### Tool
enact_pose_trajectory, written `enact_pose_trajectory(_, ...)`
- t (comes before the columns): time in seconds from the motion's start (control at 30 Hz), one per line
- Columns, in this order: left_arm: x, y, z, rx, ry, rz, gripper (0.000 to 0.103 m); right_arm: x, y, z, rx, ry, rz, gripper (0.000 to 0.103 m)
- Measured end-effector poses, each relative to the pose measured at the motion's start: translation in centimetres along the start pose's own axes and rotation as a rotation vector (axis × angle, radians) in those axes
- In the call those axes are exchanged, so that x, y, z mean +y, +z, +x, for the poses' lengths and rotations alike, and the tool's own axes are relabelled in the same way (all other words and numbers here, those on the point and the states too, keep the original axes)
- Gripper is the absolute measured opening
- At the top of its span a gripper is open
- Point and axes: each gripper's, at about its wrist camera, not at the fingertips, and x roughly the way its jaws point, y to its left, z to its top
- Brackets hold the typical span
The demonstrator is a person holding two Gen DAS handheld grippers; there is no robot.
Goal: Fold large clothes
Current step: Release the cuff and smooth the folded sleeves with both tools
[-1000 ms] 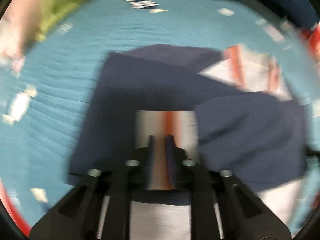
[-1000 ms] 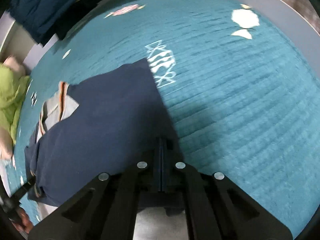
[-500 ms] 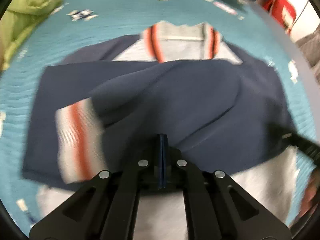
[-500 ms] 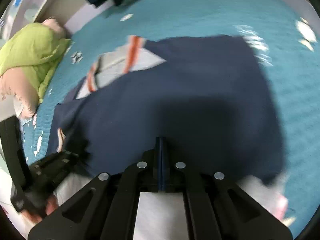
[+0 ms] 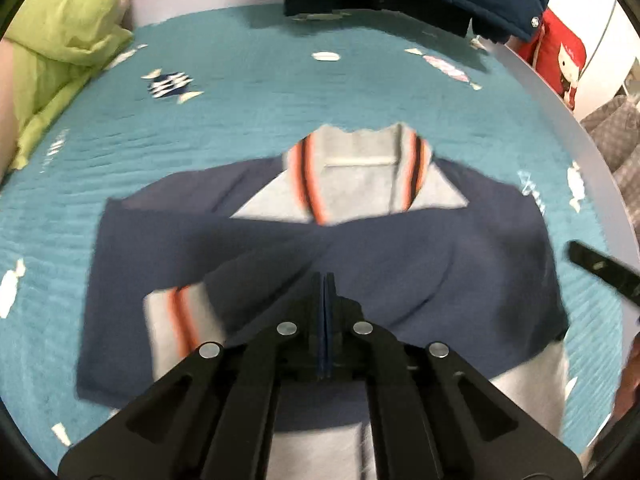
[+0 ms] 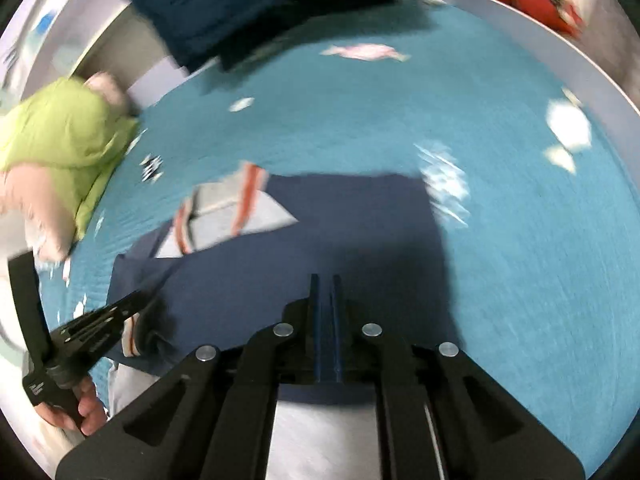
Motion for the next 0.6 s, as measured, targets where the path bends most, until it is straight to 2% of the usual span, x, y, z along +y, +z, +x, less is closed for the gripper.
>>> enact_pose_trajectory(0.07,-0.7,0.6,1.9,0.036,-0.006,-0.015,0.002,0.6,0.3,2.1,0.025,0.051,0.016,0.006)
enact_pose_trajectory(0.1,-0.8,0.3,2.6,0.049,0.001,-0.017,0.002,0.8,0.1,3.2,0.046,0.045,0.015,0.006)
enact_pose_trajectory(0.17,-0.5,-0.3,5.2,0.078,0.049,-0.010,0.002,0.7,0.2,6.1,0.107,-0.026,-0.002,0.006)
enact_pose_trajectory(0.2,-0.3,-0.8,5.3,0.054,0.042,0.000,0.002,0.3,0.5,7.4,0.138,-0.063,0.004,0.003)
enact_pose_trajectory(0.23,-0.4,-1.0,5.0,0.028,0.064,0.031,0.002,-0.8,0.4,7.1,0.143,-0.047,0.017,0.000)
enact_pose_trajectory(0.27,-0.3,-1.3,4.7,0.018,0.121,0.058,0.002,-1.7,0.6,6.7,0.144,-0.021,0.040,0.000)
enact_pose_trajectory(0.3,-0.4,-1.5,4.2,0.005,0.222,0.102,0.002,-2.4,0.8,5.8,0.129,-0.081,0.039,0.000)
enact_pose_trajectory(0.37,0.6,-1.7,3.7,0.012,0.197,0.085,0.002,-3.6,1.3,4.4,0.089,-0.224,0.019,0.005)
enact_pose_trajectory(0.43,2.3,-1.6,4.1,0.025,0.155,0.028,0.002,-6.0,1.4,4.4,0.114,-0.225,0.081,0.005)
enact_pose_trajectory(0.47,2.7,-1.6,4.7,0.024,0.150,0.016,0.002,-6.9,1.2,5.0,0.135,-0.218,0.104,0.000)
enact_pose_trajectory(0.53,2.7,-1.5,5.2,0.013,0.170,0.016,0.002,-7.7,0.9,5.3,0.117,-0.178,0.103,0.000)
enact_pose_trajectory(0.6,2.2,-1.6,5.6,-0.008,0.212,0.038,0.002,-7.5,0.9,5.1,0.112,-0.193,0.082,0.000)
